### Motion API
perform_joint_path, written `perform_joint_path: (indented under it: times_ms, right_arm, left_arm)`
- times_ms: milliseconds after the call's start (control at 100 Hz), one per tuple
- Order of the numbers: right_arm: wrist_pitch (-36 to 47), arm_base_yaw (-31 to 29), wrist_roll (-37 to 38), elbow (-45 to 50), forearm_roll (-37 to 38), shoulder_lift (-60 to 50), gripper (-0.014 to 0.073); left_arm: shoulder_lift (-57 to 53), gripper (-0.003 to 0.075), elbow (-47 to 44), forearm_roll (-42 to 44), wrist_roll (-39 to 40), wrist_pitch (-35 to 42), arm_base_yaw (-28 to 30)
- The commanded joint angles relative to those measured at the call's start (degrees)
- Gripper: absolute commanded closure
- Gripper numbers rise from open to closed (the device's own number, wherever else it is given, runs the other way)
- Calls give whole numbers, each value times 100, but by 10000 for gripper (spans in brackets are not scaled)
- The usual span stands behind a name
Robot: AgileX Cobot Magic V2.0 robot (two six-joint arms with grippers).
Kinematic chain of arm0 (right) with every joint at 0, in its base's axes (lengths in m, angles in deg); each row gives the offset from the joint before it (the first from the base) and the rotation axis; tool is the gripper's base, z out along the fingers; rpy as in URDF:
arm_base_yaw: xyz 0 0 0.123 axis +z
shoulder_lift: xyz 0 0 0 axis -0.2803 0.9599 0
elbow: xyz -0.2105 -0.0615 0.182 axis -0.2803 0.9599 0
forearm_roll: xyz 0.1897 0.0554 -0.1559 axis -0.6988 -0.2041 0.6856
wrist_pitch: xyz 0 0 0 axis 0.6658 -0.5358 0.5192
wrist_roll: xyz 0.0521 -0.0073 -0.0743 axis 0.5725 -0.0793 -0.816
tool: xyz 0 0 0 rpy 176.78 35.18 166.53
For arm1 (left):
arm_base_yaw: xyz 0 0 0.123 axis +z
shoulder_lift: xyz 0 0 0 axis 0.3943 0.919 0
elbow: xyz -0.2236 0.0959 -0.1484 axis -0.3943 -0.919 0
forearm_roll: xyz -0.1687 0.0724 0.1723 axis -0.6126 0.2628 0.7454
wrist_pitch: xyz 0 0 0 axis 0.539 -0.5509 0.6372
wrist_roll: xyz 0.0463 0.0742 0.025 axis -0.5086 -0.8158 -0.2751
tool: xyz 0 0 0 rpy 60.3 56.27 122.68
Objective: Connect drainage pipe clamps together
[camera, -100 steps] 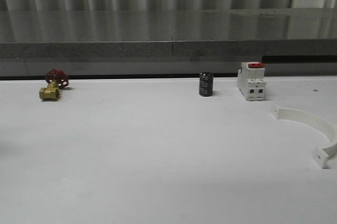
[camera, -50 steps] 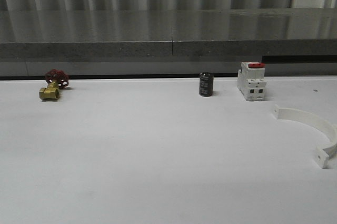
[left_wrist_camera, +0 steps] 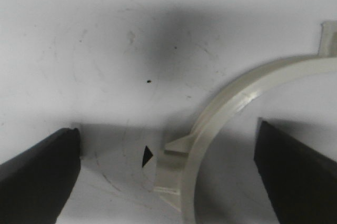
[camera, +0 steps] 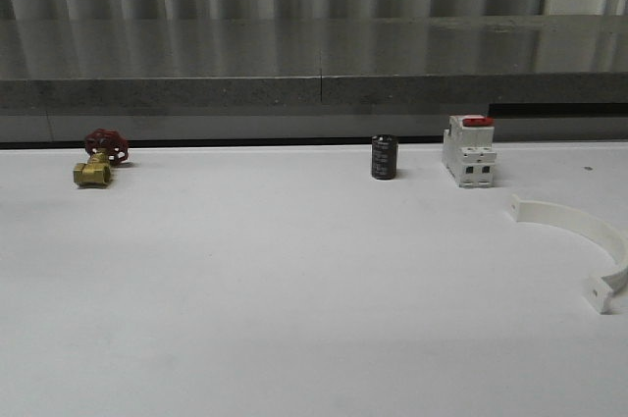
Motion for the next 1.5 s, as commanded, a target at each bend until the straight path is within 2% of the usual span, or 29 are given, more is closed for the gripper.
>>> perform_joint_path:
  times_ms: [0,90,280,350,620,810,1090,1330,1490]
  right_arm:
    - [507,-23,-17,-94,64,-101,662]
    - [507,-23,-17,-94,64,-101,662]
    - [507,-23,-17,-94,64,-101,662]
    - [507,-23,-17,-94,64,-101,662]
    - [507,-23,-17,-94,64,-101,662]
    - [507,-23,-17,-94,64,-101,662]
    - [507,-23,-17,-94,64,-101,662]
    - [507,-23,-17,-94,64,-101,662]
    - [507,-23,-17,-94,64,-101,662]
  left_arm:
    - [-240,95,155,-56,-3,149,0]
    - [-240,201,155,-56,-3,125,0]
    - [-240,625,155,-56,-3,78,0]
    - [-240,741,155,-56,-3,44,0]
    - [-502,741,155,-566,-3,-533,-39]
    - [-1192,741,155,-758,247,-1202,-454]
    - [-1999,741,155,-758,1002,-1177,-1805]
    - [-1713,741,144,-659,1669,-826,-3137]
    - [-1255,741,166,-652,1939,-500,-3696]
